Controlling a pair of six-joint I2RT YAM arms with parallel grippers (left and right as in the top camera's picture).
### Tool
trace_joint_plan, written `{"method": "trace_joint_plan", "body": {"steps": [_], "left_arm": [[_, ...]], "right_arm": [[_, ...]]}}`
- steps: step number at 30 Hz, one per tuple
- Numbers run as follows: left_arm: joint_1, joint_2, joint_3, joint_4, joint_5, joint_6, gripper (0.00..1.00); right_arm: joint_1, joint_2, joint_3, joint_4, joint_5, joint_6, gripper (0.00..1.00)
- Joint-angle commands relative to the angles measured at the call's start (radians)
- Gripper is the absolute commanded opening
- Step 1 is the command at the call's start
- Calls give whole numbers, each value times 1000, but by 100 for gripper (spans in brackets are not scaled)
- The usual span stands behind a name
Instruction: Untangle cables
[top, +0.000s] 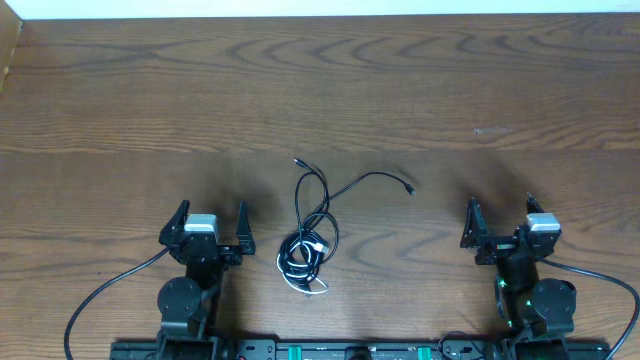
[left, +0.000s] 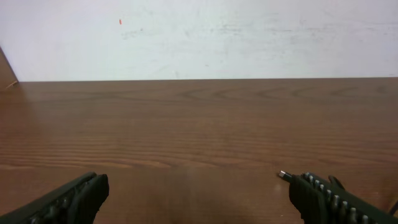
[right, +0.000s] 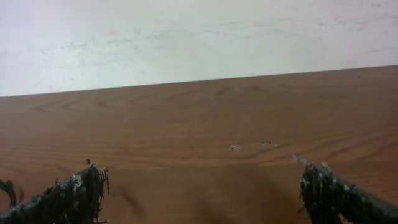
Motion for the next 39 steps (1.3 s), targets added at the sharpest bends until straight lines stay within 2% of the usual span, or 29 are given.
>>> {"method": "trace_joint_plan", "body": {"steps": [1,9,17,39], "left_arm": [[5,0,-17,-40,-28,7,98],[5,8,3,-61,-28,6,98],[5,87,47,-75,-27,6,98],[5,636,281,-101,-1,-13,98]], "right_arm": [[2,-7,-1,-5,11,-14,99],[2,-7,-1,-5,11,-14,99],[2,-7,-1,-5,11,-14,99],[2,-7,-1,-5,11,-14,99]]}}
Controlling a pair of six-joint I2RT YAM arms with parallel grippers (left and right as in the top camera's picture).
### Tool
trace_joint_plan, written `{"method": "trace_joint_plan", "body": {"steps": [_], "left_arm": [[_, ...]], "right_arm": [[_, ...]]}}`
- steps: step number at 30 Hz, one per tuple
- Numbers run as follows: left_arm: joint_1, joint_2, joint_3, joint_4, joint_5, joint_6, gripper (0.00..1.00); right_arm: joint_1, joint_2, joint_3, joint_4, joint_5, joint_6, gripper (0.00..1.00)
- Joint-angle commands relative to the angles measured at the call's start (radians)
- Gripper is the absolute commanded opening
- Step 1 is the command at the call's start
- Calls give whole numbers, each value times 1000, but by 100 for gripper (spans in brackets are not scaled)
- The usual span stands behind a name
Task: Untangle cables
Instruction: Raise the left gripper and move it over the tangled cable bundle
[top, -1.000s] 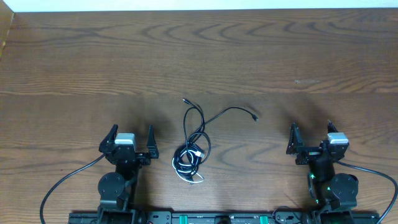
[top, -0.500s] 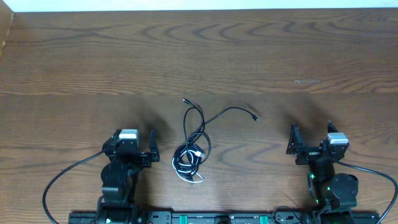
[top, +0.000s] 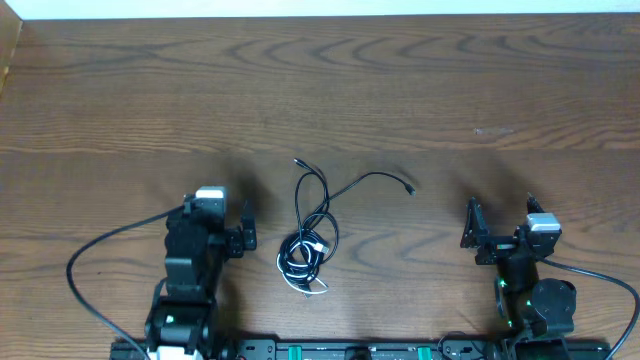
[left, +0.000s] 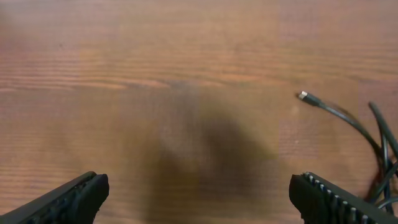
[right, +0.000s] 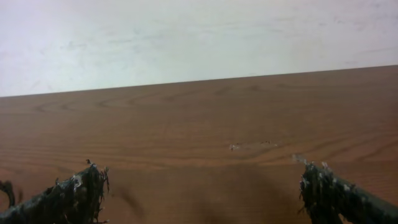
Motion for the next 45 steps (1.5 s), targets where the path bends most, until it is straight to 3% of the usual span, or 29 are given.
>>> {"method": "trace_joint_plan", "body": {"steps": [1,16,27,45], "left_arm": [[5,77,57,-4,16,-8,98],[5,304,222,-160,16,-8,98],[5,388,294,-233,77,-24,98],[5,468,526,-480,122,-23,98]], "right_arm": [[2,-7,-1,-5,9,-14,99],[2,-7,-1,-5,9,-14,99],[2,-7,-1,-5,9,-14,99],[2,-7,-1,-5,9,-14,99]]}}
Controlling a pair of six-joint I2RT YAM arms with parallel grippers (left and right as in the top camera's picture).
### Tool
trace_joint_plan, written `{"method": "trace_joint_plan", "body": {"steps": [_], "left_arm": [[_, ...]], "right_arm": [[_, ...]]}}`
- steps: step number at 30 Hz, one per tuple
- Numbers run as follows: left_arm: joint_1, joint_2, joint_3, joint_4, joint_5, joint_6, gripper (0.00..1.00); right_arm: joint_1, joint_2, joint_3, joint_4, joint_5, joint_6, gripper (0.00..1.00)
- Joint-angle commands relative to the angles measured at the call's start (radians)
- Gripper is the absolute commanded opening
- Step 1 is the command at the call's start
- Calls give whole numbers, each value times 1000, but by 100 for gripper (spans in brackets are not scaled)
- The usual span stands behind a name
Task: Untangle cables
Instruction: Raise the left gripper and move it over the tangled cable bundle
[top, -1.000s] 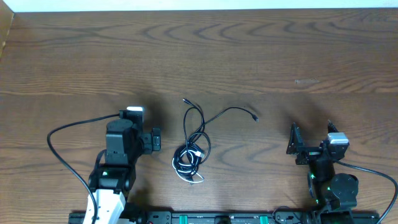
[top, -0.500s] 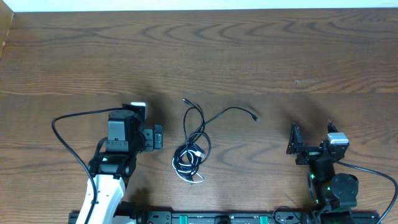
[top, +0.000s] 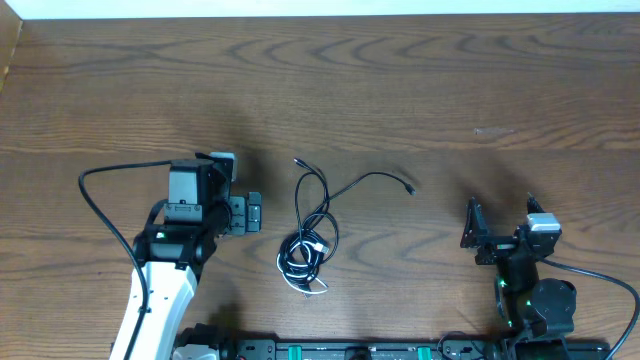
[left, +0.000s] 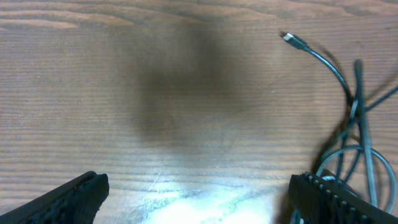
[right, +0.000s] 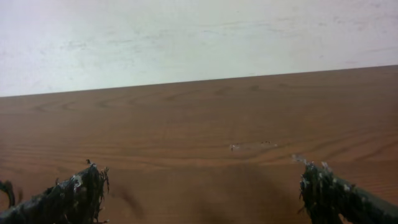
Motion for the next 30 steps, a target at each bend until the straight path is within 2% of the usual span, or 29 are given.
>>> {"method": "trace_joint_plan", "body": {"steps": [1,9,18,30], "left_arm": [[5,5,81,-49,21,-11,98],[5,60,160,-132,21,-11,98],[5,223,283,-251,21,-11,98],[5,278,290,-243,21,-12,98]], "right_arm": [[2,-7,-1,-5,9,-14,99],[2,-7,-1,-5,9,-14,99],[2,-7,-1,-5,9,-14,99],[2,-7,-1,-5,9,-14,99]]}}
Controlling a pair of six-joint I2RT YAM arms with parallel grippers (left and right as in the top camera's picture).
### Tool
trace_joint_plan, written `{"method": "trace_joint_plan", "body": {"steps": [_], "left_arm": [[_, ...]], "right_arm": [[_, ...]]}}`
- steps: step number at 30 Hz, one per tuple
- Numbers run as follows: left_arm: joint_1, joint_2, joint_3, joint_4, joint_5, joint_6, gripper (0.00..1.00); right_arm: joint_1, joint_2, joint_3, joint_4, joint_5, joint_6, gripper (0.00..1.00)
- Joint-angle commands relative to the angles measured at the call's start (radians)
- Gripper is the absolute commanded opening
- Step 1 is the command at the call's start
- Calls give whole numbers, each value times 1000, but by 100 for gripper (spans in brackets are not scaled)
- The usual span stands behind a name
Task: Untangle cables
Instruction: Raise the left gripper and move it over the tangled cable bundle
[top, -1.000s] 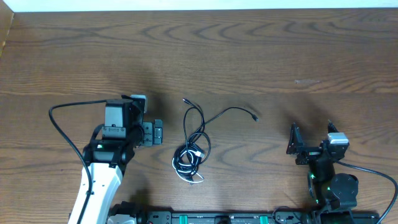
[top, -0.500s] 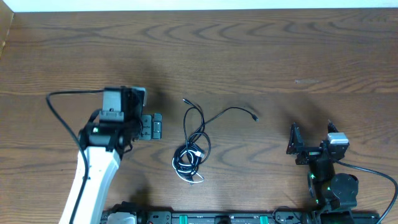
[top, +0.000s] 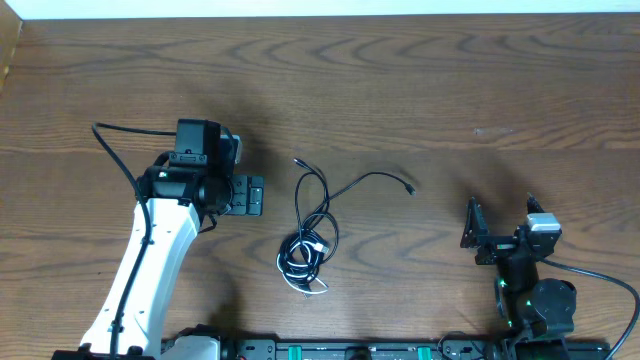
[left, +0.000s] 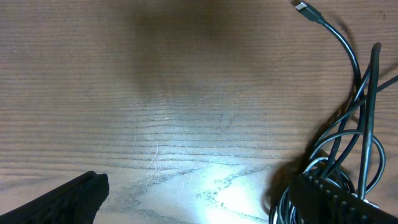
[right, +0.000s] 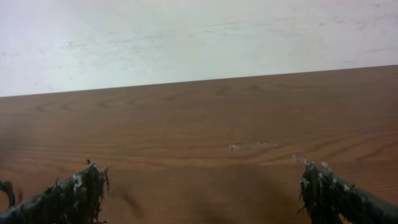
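A tangle of thin black cables (top: 316, 222) lies at the table's middle, with a tight coil (top: 303, 257) at its near end and two loose plug ends reaching back and right. In the left wrist view the cables (left: 351, 118) run down the right side, one plug (left: 303, 6) at the top. My left gripper (top: 250, 196) hovers open just left of the tangle, its right finger (left: 333, 200) over the coil's edge, nothing between the fingers. My right gripper (top: 500, 218) rests open at the near right, far from the cables.
Bare brown wooden table (top: 420, 90) stretches behind and to both sides. A pale wall (right: 199, 37) stands beyond the far edge. The arm bases and their own wiring sit along the near edge.
My left arm has reached farther from its base, and the left gripper now sits slightly farther back and closer to the tangle. The coil has come into the left wrist view. Cables and right arm are unchanged.
Both grippers first rested open at the near edge, looking level across the table. Then the left arm rose and tipped downward, then hung open over the table left of the tangle, and now hovers closer to the coil. The cables have not moved.
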Motion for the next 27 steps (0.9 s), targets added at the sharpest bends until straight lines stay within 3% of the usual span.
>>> {"method": "trace_joint_plan", "body": {"steps": [1,23,27], "left_arm": [[5,2,22,2,8,-9,98],[5,2,21,4,10,-8,98],[3,2,21,4,81,27,98]], "right_arm": [[2,-7,-1,-4,9,-14,99],[2,-7,-1,-4,9,-14,99],[2,-7,-1,-4,9,-14,99]]}}
